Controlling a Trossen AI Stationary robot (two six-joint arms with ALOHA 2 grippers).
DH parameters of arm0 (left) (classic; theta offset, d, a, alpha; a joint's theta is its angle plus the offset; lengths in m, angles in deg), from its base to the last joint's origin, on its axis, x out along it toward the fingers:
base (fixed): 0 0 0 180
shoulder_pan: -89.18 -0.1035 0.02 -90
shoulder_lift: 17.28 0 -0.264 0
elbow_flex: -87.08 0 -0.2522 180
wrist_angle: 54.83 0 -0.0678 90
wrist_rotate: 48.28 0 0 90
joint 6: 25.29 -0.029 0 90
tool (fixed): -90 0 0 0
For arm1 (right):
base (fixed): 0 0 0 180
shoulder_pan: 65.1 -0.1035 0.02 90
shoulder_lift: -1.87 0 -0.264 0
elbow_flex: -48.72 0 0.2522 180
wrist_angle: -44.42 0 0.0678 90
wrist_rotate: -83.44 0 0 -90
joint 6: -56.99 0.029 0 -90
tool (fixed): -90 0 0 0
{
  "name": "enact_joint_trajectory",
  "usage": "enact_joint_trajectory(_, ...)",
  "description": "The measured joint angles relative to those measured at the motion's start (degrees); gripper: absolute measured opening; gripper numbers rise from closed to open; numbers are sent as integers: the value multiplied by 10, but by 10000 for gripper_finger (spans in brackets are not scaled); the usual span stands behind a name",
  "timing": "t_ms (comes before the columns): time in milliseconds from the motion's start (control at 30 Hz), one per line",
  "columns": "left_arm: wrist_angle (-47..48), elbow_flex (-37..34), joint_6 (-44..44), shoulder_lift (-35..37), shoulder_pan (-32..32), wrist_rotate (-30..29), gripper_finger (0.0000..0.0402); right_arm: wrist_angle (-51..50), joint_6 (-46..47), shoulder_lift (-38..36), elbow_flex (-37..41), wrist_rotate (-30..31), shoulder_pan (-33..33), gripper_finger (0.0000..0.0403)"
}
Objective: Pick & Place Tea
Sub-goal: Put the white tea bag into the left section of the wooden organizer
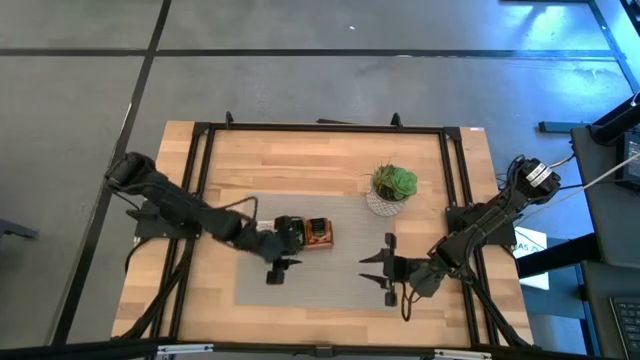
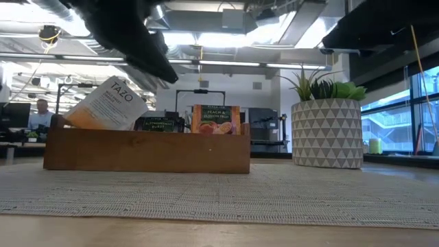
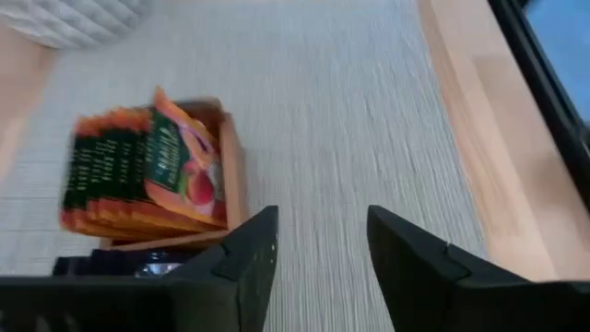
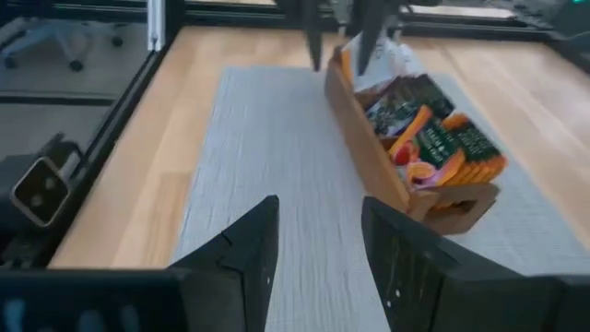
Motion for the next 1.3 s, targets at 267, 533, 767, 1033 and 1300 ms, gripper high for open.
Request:
enact_joint_trajectory(267,240,119,-17,0,-103,193,166,-12,-16,0,0,-13,3,158)
enact_joint_trajectory(533,418,186,-61,0,-131,198,151,-12,-16,0,0,-13,31,158)
enact_joint_trajectory(767,438,186,-52,-13,-137,197,138,-12,-12,0,0,-14,54,158)
enact_joint_trajectory(1033,444,186,-56,-48,-137,186,127,-13,-12,0,0,-18,53,159)
enact_joint_trajectory(1300,447,186,-56,-63,-137,186,98,-16,-12,0,0,-18,53,159)
